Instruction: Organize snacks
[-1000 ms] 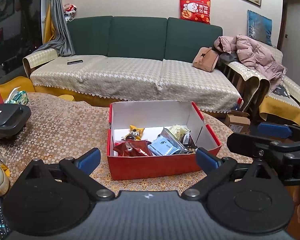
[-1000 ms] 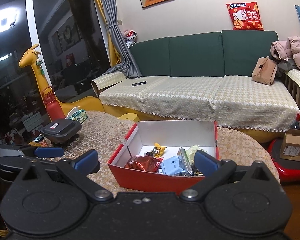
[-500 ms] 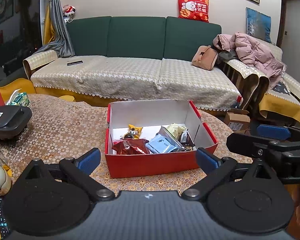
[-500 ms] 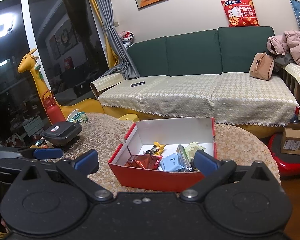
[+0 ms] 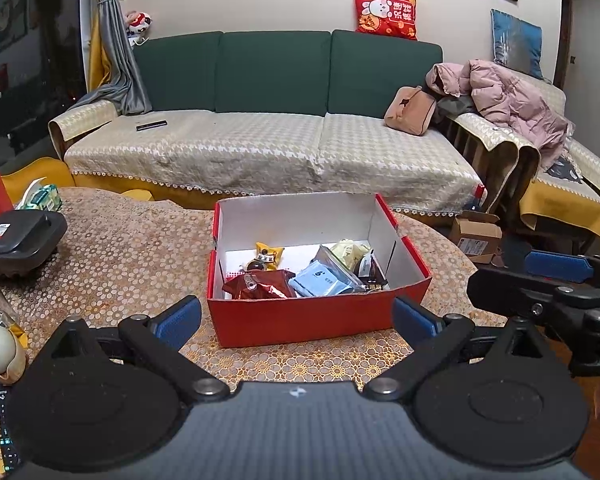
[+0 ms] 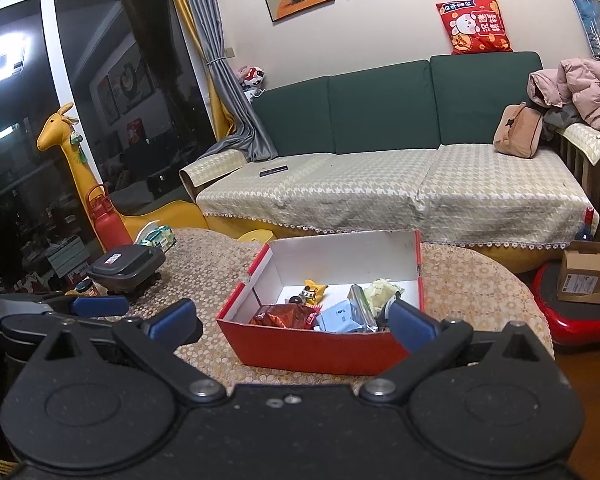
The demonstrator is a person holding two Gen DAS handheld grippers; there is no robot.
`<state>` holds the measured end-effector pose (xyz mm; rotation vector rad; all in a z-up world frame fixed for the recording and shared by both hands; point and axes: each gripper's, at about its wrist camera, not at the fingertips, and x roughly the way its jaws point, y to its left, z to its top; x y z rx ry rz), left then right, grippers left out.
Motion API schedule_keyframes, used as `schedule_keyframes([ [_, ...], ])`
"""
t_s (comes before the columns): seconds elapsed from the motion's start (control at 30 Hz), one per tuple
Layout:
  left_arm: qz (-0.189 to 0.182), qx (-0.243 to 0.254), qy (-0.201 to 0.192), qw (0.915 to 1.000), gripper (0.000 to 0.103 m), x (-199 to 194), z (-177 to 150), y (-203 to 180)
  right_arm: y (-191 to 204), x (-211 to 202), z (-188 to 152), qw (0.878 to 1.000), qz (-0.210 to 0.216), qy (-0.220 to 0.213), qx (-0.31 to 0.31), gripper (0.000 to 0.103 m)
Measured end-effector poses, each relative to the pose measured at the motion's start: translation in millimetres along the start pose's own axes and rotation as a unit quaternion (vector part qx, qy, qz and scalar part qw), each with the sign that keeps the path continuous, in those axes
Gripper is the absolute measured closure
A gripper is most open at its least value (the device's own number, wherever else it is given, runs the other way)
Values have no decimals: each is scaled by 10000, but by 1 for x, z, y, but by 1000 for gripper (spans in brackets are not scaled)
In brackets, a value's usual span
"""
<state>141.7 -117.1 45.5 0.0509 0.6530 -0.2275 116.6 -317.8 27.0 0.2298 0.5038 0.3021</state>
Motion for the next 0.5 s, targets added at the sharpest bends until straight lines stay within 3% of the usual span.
schedule_keyframes([
  [0.5, -12, -77, 152, 9999, 1, 6, -8, -3, -8, 2, -12, 9998, -67, 162, 85, 0],
])
